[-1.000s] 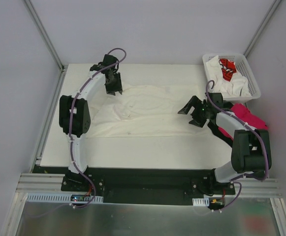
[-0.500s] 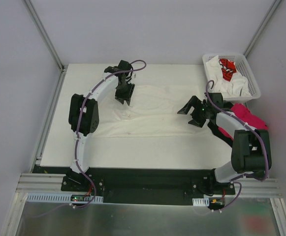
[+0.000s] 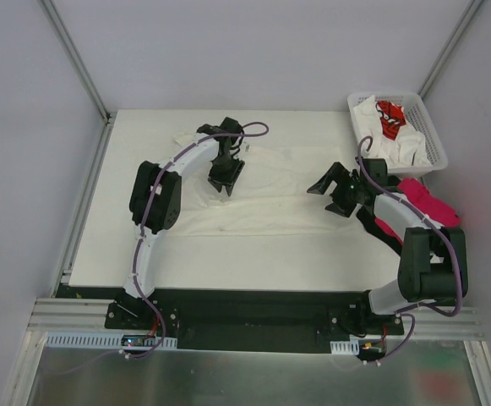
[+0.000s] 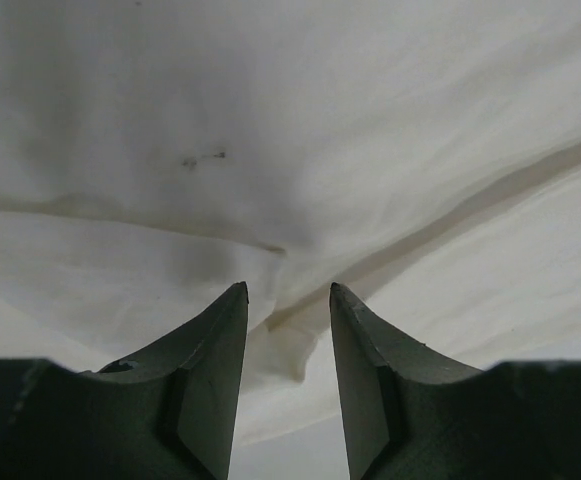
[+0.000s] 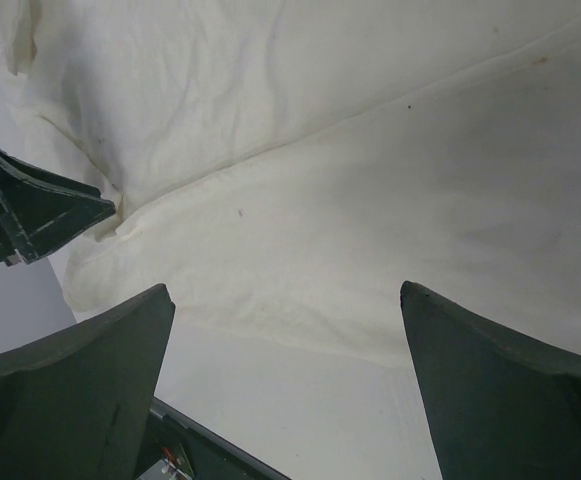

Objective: Fold and stack the t-shirts
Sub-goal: Fold the other side of the tshirt into a rectangle

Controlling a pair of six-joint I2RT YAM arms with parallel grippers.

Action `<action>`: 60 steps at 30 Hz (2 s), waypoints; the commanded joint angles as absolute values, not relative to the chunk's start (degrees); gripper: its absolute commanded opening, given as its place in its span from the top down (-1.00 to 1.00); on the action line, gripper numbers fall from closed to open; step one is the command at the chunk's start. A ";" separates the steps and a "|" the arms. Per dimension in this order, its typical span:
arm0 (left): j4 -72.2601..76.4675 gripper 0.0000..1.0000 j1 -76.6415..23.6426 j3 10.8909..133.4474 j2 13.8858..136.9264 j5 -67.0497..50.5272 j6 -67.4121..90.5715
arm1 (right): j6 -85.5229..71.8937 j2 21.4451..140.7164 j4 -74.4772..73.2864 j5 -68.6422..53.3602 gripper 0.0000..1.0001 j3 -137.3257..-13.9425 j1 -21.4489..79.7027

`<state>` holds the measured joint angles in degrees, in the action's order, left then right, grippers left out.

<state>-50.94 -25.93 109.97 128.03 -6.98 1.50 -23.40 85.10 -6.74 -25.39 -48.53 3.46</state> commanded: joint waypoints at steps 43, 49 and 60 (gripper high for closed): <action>-51.42 1.00 -27.69 123.39 134.21 5.62 2.46 | -23.03 82.70 -5.80 -27.07 -0.96 -47.29 2.46; -51.24 0.97 -27.69 124.10 135.53 5.71 3.42 | -23.12 81.21 -5.89 -27.07 -0.96 -46.67 2.29; -49.40 -0.70 -27.69 114.27 132.81 6.67 3.69 | -22.32 80.60 -6.77 -27.16 -0.96 -46.76 0.97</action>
